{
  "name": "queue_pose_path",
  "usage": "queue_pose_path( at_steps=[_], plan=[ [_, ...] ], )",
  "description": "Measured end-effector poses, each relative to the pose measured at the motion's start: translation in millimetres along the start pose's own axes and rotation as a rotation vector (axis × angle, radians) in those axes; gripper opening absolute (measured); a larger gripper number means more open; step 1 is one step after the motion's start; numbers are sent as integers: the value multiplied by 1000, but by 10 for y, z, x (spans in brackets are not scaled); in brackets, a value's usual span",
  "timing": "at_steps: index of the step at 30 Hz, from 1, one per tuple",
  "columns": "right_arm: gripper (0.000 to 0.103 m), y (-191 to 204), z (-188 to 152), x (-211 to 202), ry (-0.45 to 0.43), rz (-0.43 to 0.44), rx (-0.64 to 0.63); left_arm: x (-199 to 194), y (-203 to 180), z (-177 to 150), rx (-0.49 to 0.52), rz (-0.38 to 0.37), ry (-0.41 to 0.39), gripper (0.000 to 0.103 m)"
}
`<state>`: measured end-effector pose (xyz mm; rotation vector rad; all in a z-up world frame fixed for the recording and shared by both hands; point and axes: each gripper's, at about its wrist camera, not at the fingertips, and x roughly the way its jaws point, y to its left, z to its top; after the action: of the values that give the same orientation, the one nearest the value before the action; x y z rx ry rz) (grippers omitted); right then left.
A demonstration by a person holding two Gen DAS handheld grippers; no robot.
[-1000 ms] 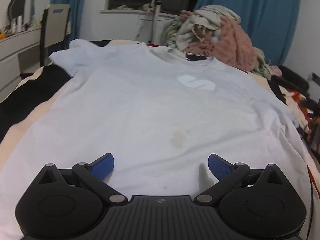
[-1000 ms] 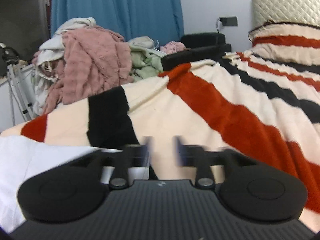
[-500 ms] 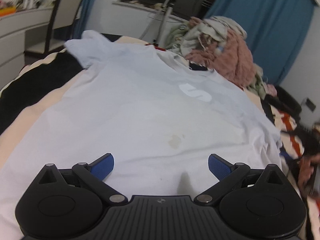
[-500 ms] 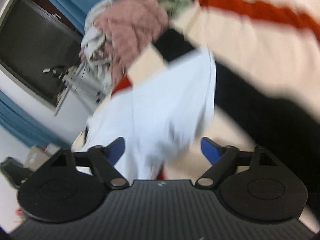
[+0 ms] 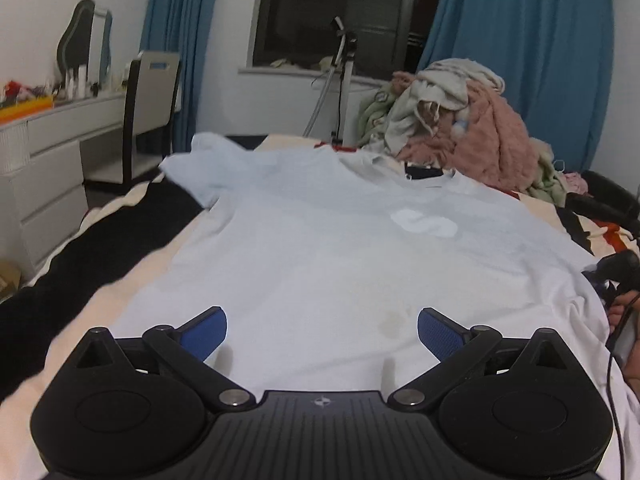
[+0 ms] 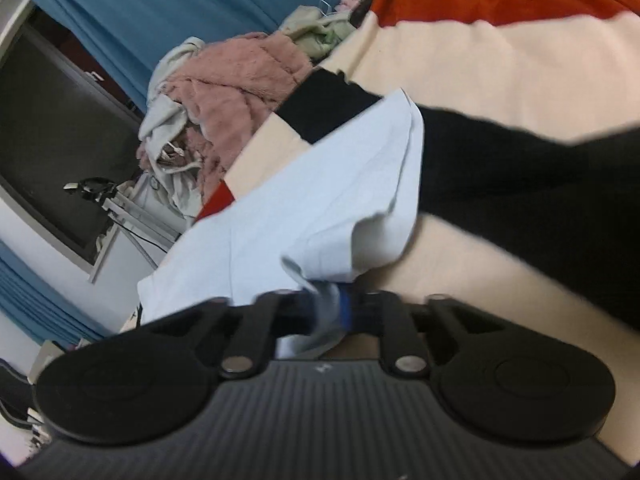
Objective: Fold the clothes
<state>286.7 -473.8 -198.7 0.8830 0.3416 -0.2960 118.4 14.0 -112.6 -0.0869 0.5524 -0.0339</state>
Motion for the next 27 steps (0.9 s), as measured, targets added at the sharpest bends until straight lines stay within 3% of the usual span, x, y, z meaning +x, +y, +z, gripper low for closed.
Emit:
queue_pose_path(
  at_steps=[5,10,12,13,14,21,27],
  plan=[
    [8,-53,280,-181,-64,-48,-43,89,-46,12,7,-32,28,103],
    [14,-219,330,-263,11,-42,-63,193,39,30,-25,-43,71,103],
    [37,-203,334,-386,24,-54,-82,201,60,45,-28,-48,78,103],
    [66,-161,339,-471,26,-64,-105,194,67,48,-27,-51,78,103],
    [84,-90,327,-602,19,-64,-129,176,66,47,-23,-52,75,103],
    [84,486,108,-1815,-3,-7,-330,-53,21,80,3,-85,52,102],
    [84,670,-414,-2859,32,38,-505,-401,-13,56,31,-102,11,102]
  ],
)
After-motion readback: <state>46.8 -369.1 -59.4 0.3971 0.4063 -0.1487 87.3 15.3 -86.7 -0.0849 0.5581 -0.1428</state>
